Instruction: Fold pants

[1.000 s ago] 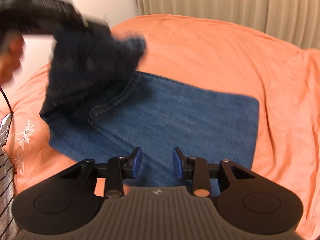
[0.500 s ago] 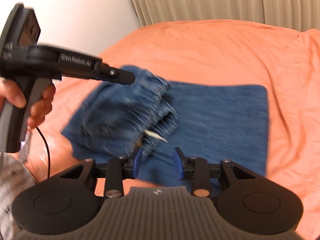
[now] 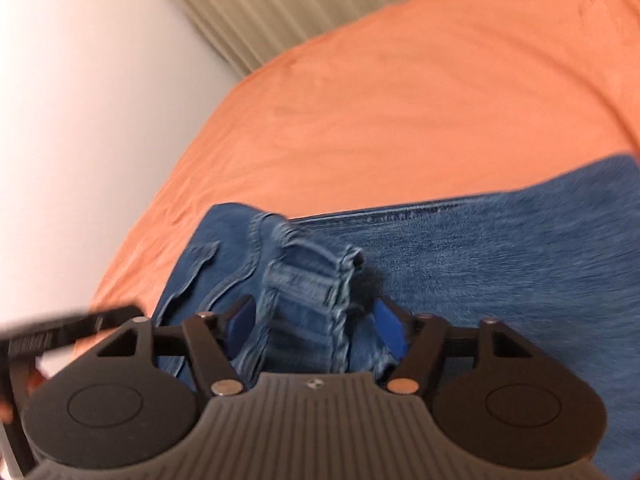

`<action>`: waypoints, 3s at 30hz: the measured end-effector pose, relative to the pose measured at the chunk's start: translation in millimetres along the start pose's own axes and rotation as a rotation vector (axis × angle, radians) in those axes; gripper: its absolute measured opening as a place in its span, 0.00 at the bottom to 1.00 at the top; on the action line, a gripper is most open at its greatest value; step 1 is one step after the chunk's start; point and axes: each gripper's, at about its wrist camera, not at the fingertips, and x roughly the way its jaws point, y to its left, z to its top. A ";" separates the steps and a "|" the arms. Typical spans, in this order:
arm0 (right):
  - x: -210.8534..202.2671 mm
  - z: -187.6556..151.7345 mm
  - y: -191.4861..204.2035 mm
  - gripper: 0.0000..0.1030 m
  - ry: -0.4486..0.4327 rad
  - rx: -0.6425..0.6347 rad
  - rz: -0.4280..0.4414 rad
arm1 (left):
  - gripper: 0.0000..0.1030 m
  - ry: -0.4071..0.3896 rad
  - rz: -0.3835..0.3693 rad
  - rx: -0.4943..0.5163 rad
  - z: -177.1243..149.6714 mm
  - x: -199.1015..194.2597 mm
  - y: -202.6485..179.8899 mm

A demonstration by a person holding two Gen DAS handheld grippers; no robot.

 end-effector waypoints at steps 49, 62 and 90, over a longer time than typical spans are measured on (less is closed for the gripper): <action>-76.7 38.1 82.9 0.12 -0.082 -0.007 0.112 | 0.16 -0.094 -0.074 -0.103 23.7 -10.4 6.3; -143.1 91.1 31.7 0.11 -0.090 0.000 -0.186 | 0.16 -0.086 -0.148 -0.061 33.5 3.9 -24.2; -63.4 19.0 -135.6 0.20 -0.035 0.171 -0.302 | 0.06 0.048 0.019 0.105 35.2 118.5 -63.0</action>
